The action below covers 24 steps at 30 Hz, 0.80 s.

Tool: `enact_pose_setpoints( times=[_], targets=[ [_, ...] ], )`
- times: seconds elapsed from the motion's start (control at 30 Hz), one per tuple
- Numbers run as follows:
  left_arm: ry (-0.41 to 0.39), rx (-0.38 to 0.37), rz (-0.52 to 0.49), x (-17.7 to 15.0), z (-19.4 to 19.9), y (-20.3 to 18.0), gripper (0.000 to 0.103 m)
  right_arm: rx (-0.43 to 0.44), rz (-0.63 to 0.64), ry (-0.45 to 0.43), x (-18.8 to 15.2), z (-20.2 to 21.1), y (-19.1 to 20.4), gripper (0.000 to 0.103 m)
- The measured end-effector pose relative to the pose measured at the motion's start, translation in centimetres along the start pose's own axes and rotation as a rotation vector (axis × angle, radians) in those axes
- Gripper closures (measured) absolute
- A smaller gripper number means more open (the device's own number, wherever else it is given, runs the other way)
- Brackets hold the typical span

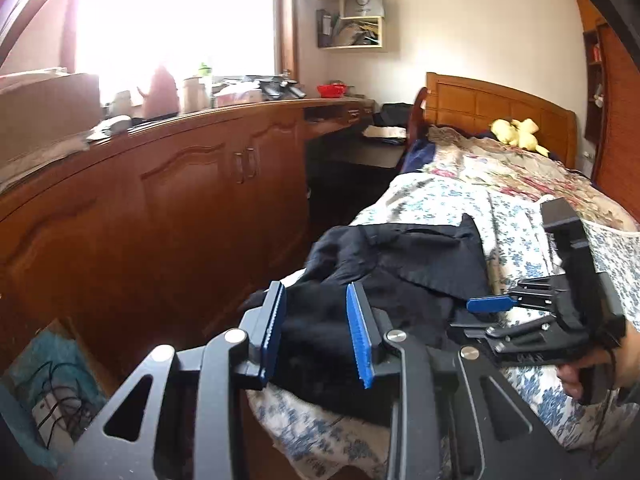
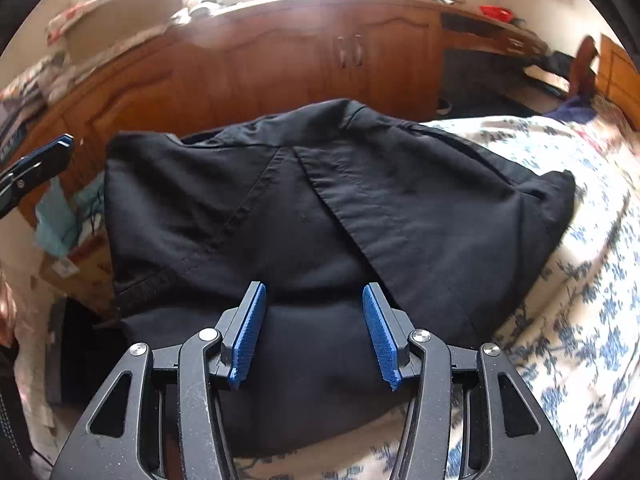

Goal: Fold large clothes

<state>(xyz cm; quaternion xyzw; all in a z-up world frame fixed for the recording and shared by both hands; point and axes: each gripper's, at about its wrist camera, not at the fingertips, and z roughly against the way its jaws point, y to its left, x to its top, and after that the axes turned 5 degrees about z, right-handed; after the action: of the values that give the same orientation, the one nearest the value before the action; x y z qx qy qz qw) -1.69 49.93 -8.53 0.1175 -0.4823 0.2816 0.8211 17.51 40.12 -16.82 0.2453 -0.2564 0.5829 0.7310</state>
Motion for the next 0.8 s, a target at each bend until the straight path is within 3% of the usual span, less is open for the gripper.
enact_pose_setpoints(
  times=[0.07,0.27,0.4,0.67,0.8],
  targets=[
    [0.027,-0.001,-0.003,0.2,-1.6,-0.4,0.073,-0.019,0.027,-0.017,-0.1,1.1,0.5,0.052],
    [0.152,0.113,-0.021,-2.0,-6.1,0.7,0.073,-0.048,0.045,-0.096,-0.9,6.0,-0.1,0.052],
    [0.199,0.143,-0.029,-3.6,-7.7,1.1,0.073,-0.055,0.049,-0.129,-1.4,8.7,-0.2,0.052],
    [0.182,0.135,0.018,-3.5,-6.1,1.1,0.073,-0.067,0.045,-0.165,-3.6,13.1,-0.2,0.052],
    [0.145,0.129,0.012,-2.2,-3.4,0.0,0.064,-0.072,0.02,-0.193,-4.6,15.3,0.0,0.052]
  ],
)
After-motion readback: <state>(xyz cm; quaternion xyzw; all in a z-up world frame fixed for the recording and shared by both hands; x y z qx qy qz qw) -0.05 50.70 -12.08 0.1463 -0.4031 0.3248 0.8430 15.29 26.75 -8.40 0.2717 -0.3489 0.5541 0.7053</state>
